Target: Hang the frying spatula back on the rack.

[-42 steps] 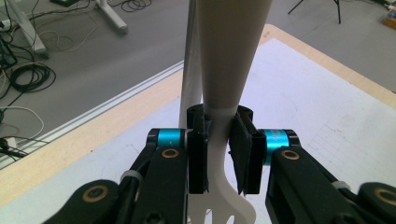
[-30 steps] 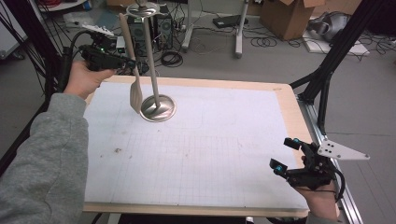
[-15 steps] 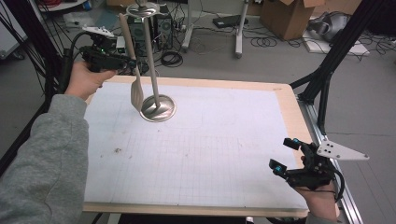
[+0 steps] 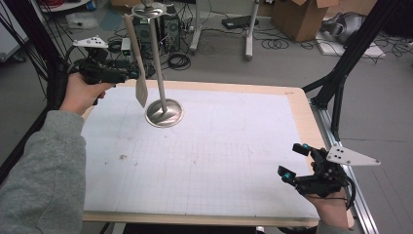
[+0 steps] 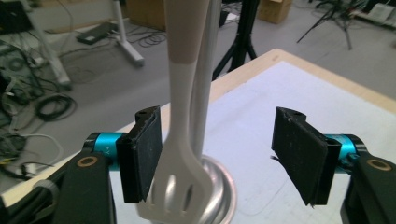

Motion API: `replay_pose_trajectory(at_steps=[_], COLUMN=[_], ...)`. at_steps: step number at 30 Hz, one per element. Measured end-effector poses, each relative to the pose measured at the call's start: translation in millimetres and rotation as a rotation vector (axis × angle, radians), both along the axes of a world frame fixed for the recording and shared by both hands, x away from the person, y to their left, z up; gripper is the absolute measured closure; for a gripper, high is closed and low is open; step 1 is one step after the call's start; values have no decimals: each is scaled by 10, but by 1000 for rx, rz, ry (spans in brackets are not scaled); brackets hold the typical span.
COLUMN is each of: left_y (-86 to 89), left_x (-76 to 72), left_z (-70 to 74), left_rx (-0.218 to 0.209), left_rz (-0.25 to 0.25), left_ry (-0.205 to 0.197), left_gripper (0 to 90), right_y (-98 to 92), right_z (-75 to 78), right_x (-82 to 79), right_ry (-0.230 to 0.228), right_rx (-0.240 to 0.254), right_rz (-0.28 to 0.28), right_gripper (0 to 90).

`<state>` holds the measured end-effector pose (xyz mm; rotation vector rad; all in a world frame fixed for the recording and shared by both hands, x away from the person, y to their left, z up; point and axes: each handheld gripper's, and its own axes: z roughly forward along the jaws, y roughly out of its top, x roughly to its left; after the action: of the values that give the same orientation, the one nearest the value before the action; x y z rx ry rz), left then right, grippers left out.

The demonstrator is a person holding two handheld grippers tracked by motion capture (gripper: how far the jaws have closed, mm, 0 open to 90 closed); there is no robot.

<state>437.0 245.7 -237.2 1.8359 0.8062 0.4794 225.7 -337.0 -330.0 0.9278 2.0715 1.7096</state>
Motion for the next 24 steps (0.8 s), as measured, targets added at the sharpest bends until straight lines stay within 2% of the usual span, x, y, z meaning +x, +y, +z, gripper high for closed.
replay_pose_trajectory(at_steps=[2,6,7,9,12,16,19,20,24], left_y=[32,85,96,106,139,184,233,255,341], left_x=[-44,-134,-161,-201,-274,-358,-408,-426,-523], left_z=[-18,-46,-49,-40,-51,-76,-95,-107,-164], left_rx=[-30,-84,-90,-85,-116,-144,-135,-146,-161], left_rz=[-9,-17,-14,3,-9,-13,23,38,72], left_ry=[4,-6,-2,31,6,1,-3,-10,-64], left_gripper=[321,213,199,155,133,112,111,110,81], right_y=[8,21,25,40,60,70,75,75,77], right_z=[5,15,17,19,21,25,29,27,23], right_x=[3,9,10,16,26,34,34,33,37], right_ry=[-3,-7,-6,-8,-8,-10,-12,-14,-12], right_rx=[-1,1,-1,1,-1,-5,-4,-3,0], right_rz=[1,7,7,11,17,23,25,25,26], right_gripper=[13,13,14,14,13,14,14,14,14])
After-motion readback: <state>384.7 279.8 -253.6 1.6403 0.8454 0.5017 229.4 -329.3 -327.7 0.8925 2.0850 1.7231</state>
